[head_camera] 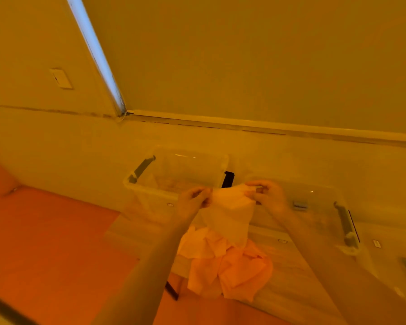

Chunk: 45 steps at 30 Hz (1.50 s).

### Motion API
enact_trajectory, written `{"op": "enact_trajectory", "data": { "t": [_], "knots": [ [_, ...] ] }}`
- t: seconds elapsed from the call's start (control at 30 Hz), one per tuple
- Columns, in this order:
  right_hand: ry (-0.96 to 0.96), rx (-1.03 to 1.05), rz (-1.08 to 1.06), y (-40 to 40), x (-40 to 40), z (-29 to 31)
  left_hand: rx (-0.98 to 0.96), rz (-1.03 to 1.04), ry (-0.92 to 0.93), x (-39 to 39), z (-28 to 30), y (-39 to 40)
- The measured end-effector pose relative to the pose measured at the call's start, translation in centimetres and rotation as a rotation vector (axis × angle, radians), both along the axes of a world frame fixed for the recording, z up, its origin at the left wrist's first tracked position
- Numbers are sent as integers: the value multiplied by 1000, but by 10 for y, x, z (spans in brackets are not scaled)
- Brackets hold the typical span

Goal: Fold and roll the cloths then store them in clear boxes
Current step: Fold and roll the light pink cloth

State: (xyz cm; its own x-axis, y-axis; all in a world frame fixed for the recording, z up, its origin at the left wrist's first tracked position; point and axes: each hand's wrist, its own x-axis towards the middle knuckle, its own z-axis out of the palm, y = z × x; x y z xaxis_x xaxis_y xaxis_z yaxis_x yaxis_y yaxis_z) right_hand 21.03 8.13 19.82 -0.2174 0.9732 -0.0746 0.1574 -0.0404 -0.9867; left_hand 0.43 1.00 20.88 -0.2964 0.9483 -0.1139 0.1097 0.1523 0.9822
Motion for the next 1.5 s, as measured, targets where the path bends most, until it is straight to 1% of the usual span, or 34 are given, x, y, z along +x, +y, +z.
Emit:
{"op": "enact_trajectory", "data": {
  "t": [0.13,0.27,0.37,0.47,0.57,0.67,0.87,0.93,1.0,1.1,1.17,1.23,1.3,1.4,1.43,1.5],
  "knots": [
    [-24,-85,22,-14,11,-45,-99,-14,-35,5,-39,-12],
    [3,-196,1,-27,23,-84,-179,-21,-17,16,-69,-18],
    [-25,-255,-21,-38,32,-110,-236,-53,-62,23,-88,-25],
    [-117,-254,-26,-47,40,-132,-310,-45,-60,31,-108,-34],
    [-154,-290,-36,-54,46,-152,-400,-44,-76,38,-130,-40],
    [-214,-280,-33,-60,54,-167,-477,-62,-101,46,-147,-48],
    [-256,-291,-12,-64,71,-181,-555,-86,-79,51,-159,-54],
    [-304,-276,-3,-59,72,-178,-571,-67,-58,48,-159,-49],
    [-405,-233,-6,-50,72,-171,-570,-44,-27,44,-159,-41],
    [-654,-46,29,-34,72,-152,-533,-27,7,40,-153,-27],
    [-742,63,22,-23,66,-136,-492,-26,-1,38,-148,-17],
    [-716,106,-13,-11,57,-124,-456,-35,-20,36,-142,-7],
    [-572,70,-38,4,47,-119,-423,-51,-21,34,-139,2],
    [-323,-133,-1,23,36,-116,-396,-74,-20,33,-136,15],
    [-260,-190,20,27,32,-116,-393,-80,-30,33,-136,19],
    [-193,-255,51,34,27,-119,-388,-93,-44,32,-136,25]
  ]
}}
